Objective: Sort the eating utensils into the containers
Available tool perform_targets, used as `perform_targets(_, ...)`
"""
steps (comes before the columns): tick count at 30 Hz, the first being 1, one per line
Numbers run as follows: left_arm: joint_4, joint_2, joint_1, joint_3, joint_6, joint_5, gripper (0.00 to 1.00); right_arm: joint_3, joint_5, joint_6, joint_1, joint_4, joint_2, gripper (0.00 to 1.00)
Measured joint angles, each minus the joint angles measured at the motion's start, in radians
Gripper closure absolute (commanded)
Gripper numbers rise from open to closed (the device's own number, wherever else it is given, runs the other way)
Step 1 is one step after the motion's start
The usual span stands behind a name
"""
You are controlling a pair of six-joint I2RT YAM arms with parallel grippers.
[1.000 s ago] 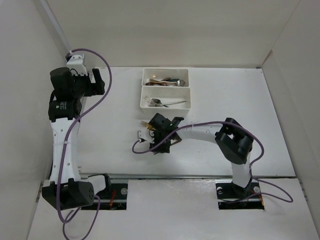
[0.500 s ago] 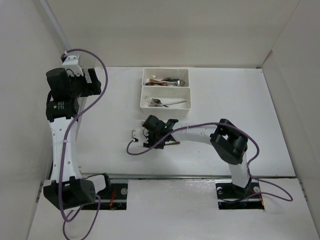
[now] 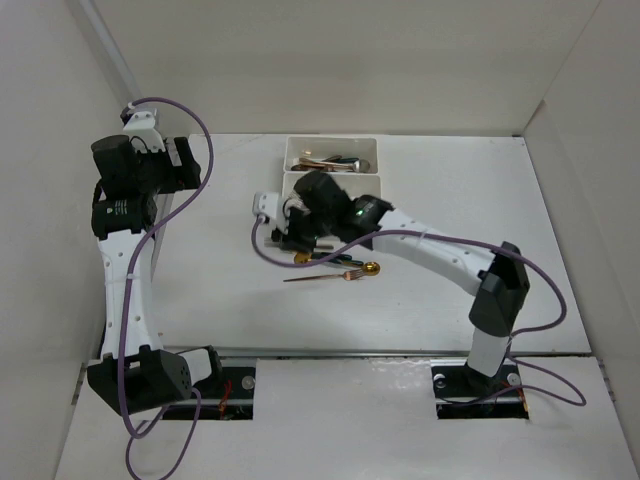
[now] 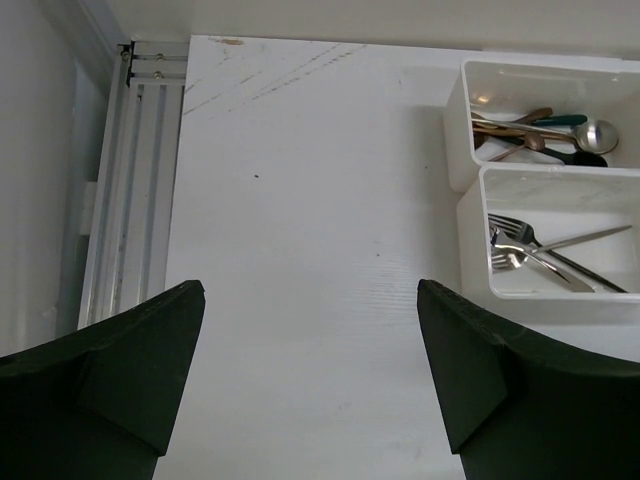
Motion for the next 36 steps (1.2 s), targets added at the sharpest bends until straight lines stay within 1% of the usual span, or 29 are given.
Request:
perform_targets(3, 0.0, 0.001, 0.0, 0.0, 0.0, 0.004, 0.15, 0.091, 0.021, 0.002, -0.068, 0.052, -0.072, 0.99)
perform_targets(5, 0.0, 0.005, 0.0, 0.0, 0.0, 0.009, 0.15, 0.119, 0.082, -0.011, -0.111, 0.104, -0.105, 0.99)
perform_targets(7, 0.0, 0.013, 0.0, 0.0, 0.001, 0.017, 0.15, 0.136, 0.177, -0.041, -0.15, 0.163, -0.113, 0.99)
perform_targets(9, 0.0, 0.027, 0.0, 0.002, 0.001, 0.024, 0.15, 0.136, 0.267, -0.077, -0.168, 0.222, -0.091, 0.99)
perform_targets(11, 0.0, 0.047, 0.0, 0.008, 0.001, 0.033, 0.15, 0.134, 0.333, -0.106, -0.171, 0.28, -0.041, 0.96)
perform_targets(12, 0.0, 0.058, 0.0, 0.012, 0.001, 0.038, 0.15, 0.134, 0.353, -0.116, -0.171, 0.301, -0.008, 0.92)
perform_targets(15, 0.001, 0.084, 0.0, 0.018, 0.003, 0.057, 0.15, 0.134, 0.387, -0.137, -0.176, 0.335, 0.102, 0.85)
perform_targets(16, 0.001, 0.086, 0.0, 0.018, 0.006, 0.064, 0.15, 0.134, 0.394, -0.14, -0.177, 0.336, 0.14, 0.77)
perform_targets(18, 0.0, 0.095, 0.0, 0.018, 0.013, 0.075, 0.15, 0.13, 0.402, -0.144, -0.18, 0.334, 0.202, 0.66)
perform_targets(19, 0.0, 0.097, 0.0, 0.018, 0.017, 0.081, 0.15, 0.127, 0.404, -0.145, -0.182, 0.332, 0.223, 0.54)
perform_targets(20, 0.0, 0.097, 0.0, 0.018, 0.024, 0.086, 0.15, 0.124, 0.405, -0.142, -0.183, 0.328, 0.238, 0.47)
perform_targets(23, 0.0, 0.097, 0.0, 0.018, 0.047, 0.109, 0.15, 0.112, 0.407, -0.129, -0.19, 0.32, 0.247, 0.3)
perform_targets(24, 0.0, 0.097, 0.0, 0.018, 0.056, 0.116, 0.15, 0.112, 0.407, -0.122, -0.194, 0.327, 0.245, 0.29)
perform_targets(25, -0.001, 0.097, 0.0, 0.018, 0.065, 0.125, 0.16, 0.112, 0.407, -0.113, -0.196, 0.331, 0.242, 0.29)
perform_targets(26, -0.001, 0.097, -0.002, 0.018, 0.076, 0.133, 0.18, 0.113, 0.407, -0.097, -0.201, 0.33, 0.238, 0.27)
perform_targets(28, -0.008, 0.097, -0.02, 0.018, 0.108, 0.142, 0.22, 0.113, 0.407, -0.062, -0.211, 0.33, 0.222, 0.25)
perform_targets(29, -0.015, 0.098, -0.037, 0.018, 0.133, 0.145, 0.27, 0.113, 0.406, -0.04, -0.217, 0.329, 0.209, 0.24)
perform_targets(30, -0.025, 0.101, -0.057, 0.019, 0.154, 0.148, 0.29, 0.112, 0.404, -0.016, -0.227, 0.328, 0.191, 0.24)
perform_targets(33, -0.061, 0.117, -0.163, 0.026, 0.233, 0.152, 0.38, 0.082, 0.378, 0.078, -0.276, 0.335, 0.098, 0.24)
perform_targets(36, -0.104, 0.134, -0.317, 0.023, 0.332, 0.153, 0.38, 0.003, 0.347, 0.198, -0.351, 0.36, -0.048, 0.24)
